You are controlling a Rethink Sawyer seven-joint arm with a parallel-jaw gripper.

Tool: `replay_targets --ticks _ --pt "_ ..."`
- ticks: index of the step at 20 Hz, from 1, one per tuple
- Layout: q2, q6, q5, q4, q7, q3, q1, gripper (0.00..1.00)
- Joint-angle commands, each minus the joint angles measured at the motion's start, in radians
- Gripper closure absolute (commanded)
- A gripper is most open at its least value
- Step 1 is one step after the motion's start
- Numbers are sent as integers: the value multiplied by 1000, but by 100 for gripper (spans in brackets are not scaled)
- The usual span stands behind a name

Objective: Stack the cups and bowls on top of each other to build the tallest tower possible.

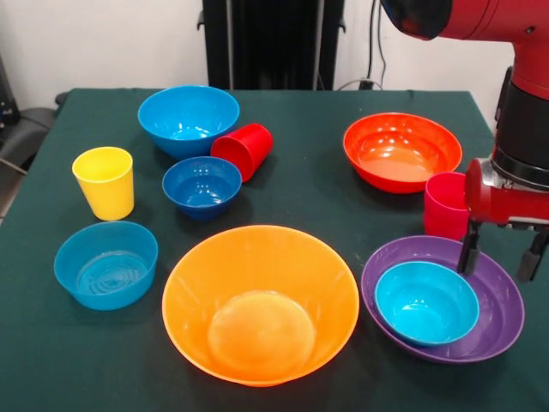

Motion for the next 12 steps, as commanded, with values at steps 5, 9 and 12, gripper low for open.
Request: replay_targets --ticks 5,9,12 --pt "-33 -31 3 132 112 71 -8 0" --pt "-119 8 0 199 51 73 -31 0" --pt "-181 11 -2 266 1 84 -64 0"
